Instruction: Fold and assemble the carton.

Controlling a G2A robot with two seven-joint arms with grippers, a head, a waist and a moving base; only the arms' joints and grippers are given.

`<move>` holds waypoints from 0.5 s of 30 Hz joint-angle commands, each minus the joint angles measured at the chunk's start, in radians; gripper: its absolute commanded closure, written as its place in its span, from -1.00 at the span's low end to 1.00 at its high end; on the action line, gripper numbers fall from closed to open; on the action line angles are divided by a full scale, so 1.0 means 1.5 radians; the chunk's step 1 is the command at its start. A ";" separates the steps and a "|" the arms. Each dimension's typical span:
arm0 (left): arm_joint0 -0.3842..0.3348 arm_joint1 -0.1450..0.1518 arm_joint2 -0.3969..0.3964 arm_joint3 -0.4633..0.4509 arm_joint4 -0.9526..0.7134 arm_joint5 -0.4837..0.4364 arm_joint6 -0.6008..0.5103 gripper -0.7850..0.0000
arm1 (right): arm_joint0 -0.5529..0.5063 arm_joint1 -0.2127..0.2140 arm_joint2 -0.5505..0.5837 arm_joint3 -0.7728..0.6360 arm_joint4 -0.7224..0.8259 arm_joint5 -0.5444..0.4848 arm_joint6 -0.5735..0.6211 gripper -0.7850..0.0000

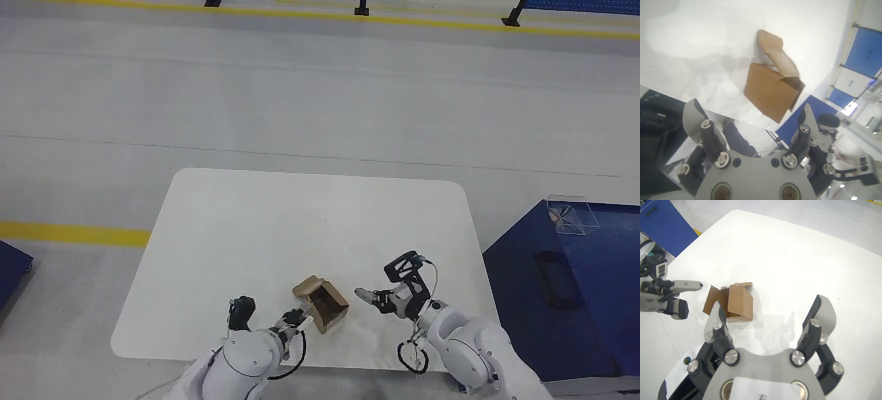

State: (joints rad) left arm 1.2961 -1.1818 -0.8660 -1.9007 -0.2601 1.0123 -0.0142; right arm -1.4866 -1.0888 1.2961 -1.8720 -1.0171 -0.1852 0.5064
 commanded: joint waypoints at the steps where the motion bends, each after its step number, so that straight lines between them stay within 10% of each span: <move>1: -0.008 0.018 0.002 -0.004 0.049 0.000 -0.086 -1.00 | 0.005 -0.002 -0.019 0.004 -0.009 0.009 0.013 -1.00; 15: -0.036 0.014 0.041 0.032 0.074 0.000 -0.080 -1.00 | 0.074 -0.025 -0.110 0.103 -0.053 0.084 -0.008 -1.00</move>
State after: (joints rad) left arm 1.2425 -1.1580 -0.8076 -1.8551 -0.1445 1.0123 -0.1434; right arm -1.3806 -1.1241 1.1343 -1.7236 -1.0928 -0.0690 0.5026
